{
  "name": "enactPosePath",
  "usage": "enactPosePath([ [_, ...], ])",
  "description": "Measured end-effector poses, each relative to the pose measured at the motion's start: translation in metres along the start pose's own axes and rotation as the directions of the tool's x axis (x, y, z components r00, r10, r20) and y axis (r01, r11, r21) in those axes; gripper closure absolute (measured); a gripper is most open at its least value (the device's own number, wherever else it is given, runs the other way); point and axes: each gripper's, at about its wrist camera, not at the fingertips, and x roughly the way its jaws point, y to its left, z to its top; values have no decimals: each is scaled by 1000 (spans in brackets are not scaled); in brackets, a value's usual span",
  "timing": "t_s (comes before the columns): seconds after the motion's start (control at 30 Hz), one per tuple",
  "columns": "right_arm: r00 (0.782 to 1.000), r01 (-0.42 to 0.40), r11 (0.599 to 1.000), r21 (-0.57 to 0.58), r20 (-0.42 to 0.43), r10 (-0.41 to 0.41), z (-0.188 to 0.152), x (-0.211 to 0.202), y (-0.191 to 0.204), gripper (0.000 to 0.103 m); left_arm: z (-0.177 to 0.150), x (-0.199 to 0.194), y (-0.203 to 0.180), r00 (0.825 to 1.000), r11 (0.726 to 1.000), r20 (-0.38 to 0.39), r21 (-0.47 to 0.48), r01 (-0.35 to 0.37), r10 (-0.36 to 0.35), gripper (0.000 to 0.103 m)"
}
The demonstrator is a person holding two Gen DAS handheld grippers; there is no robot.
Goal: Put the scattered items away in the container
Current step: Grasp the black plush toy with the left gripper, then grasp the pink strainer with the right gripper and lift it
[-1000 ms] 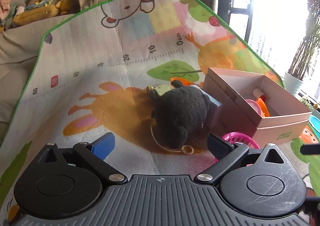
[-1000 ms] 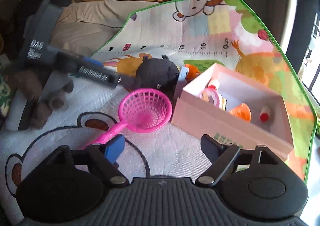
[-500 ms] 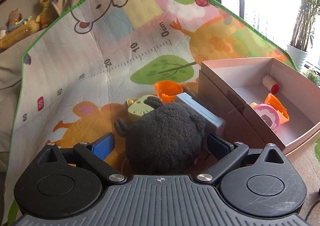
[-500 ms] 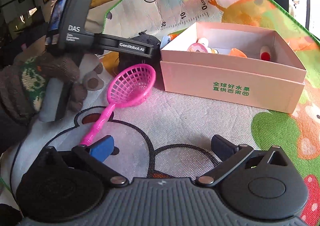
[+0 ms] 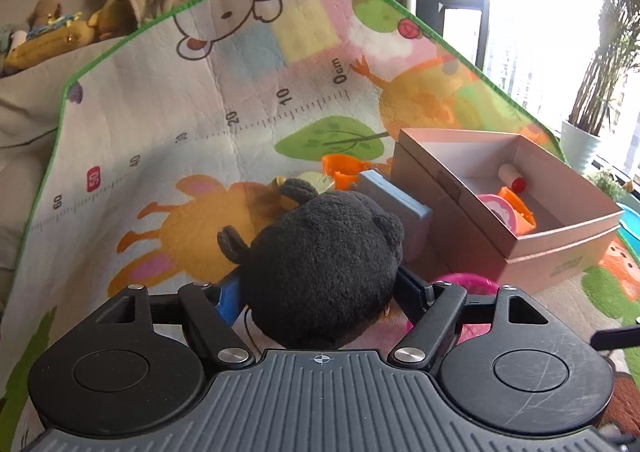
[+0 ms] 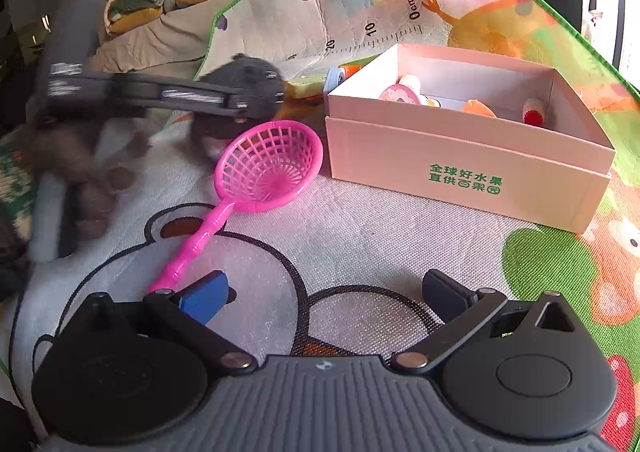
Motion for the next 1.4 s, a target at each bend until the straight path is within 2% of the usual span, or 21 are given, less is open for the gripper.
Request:
enactPosePath([
  [0.17,999,19,998,-55,-32,-21,3,3,8,0,-37,-41,13,999,996,-41,-84,16,-19,21],
  [0.23,998,-31,998,-47,-51,29,9,2,8,0,-48,-48,16,999,995,-43,-99,22,-27,18],
  [0.3,998,-48,999,2,-35,48,18,0,8,2,-54,-53,17,999,995,-35,-98,27,-31,13],
  [0.33,999,-43,999,13,-23,43,24,-1,10,7,-57,-54,18,999,994,-26,-101,28,-30,8],
  [0.4,999,-28,999,16,-18,28,37,2,14,33,-60,-54,21,999,992,-15,-123,31,-33,8],
  [0.47,1000,-7,1000,25,-7,7,48,9,17,46,-61,-51,25,999,986,-27,-161,41,-46,6],
  [0.53,1000,23,999,35,2,-23,57,19,20,51,-63,-51,26,999,985,-26,-170,42,-47,5],
  [0.6,999,35,998,57,-8,-34,64,32,21,60,-64,-52,24,999,985,-20,-166,43,-47,3],
  [0.63,999,30,997,73,-21,-28,67,38,20,63,-65,-53,23,999,986,-16,-163,39,-42,2],
  [0.7,999,5,994,105,-49,0,70,47,18,78,-65,-54,22,1000,986,-6,-163,24,-25,2],
  [0.73,998,-1,993,119,-62,9,69,50,17,81,-65,-55,22,1000,986,-2,-166,15,-16,2],
  [0.9,998,19,992,125,-64,-12,61,31,7,94,-66,-56,26,1000,980,5,-200,3,-2,1],
  [1.03,993,114,986,121,-53,-108,52,-10,-17,96,-66,-60,26,1000,980,19,-197,11,-8,1],
  [1.17,971,237,962,134,-46,-233,39,-45,-43,96,-62,-73,21,998,982,60,-189,-5,17,1],
  [1.23,960,281,951,132,-39,-278,33,-57,-50,96,-58,-85,15,996,981,94,-196,14,5,1],
  [1.33,966,260,953,159,-40,-257,31,-63,-53,96,-50,-97,-4,992,987,111,-139,76,-61,1],
  [1.4,978,210,965,157,-31,-208,33,-62,-43,95,-47,-98,-20,989,989,81,-70,133,-127,1],
])
